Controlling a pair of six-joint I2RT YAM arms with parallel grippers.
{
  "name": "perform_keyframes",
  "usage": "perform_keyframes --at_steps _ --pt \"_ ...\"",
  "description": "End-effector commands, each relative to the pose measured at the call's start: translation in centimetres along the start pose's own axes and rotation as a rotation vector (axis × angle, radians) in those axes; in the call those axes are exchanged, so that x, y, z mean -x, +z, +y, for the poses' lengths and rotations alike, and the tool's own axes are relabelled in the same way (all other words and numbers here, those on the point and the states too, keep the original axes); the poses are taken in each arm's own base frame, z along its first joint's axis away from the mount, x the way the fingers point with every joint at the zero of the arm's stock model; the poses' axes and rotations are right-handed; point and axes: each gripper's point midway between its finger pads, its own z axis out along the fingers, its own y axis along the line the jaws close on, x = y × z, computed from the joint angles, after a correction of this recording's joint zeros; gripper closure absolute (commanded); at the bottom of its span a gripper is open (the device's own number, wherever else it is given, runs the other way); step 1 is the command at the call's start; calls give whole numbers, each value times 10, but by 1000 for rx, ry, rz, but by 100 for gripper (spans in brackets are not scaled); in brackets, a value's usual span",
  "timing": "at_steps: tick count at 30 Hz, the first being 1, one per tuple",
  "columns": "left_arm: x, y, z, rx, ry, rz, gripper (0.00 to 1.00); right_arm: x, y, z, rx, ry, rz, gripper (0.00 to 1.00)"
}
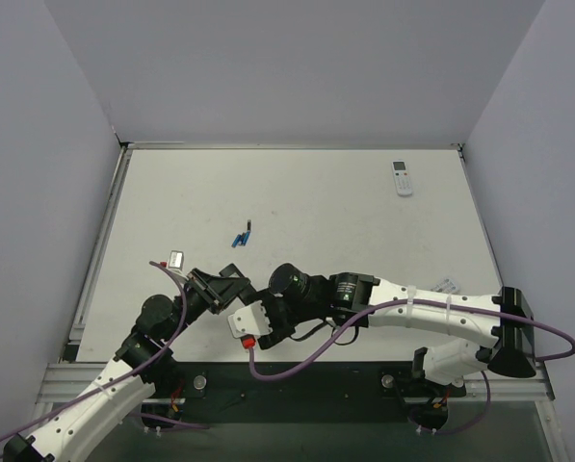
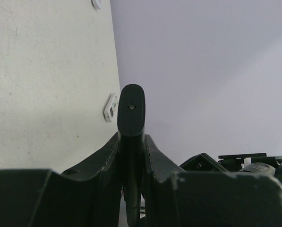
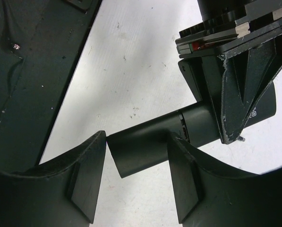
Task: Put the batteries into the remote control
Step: Load the battery cover into the remote control.
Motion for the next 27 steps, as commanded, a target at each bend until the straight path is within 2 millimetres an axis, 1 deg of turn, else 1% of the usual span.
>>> perform_keyframes --at_steps 1,5,10,18,24,27 --pt "-3 -13 -88 -281 -28 52 100 -28 13 8 36 29 78 52" --pt "-9 -14 -98 -315 -29 92 100 -30 16 7 46 48 70 53" --pt "-16 -18 -116 -365 -4 143 100 -31 22 4 56 79 45 54" --pt "-22 -24 -131 -416 2 186 100 -28 30 -8 49 102 1 54" --pt "-24 -31 -143 -456 -4 210 100 -33 40 -12 57 117 2 54" --pt "-24 -35 -149 -474 -9 212 100 -39 43 -14 57 133 5 54"
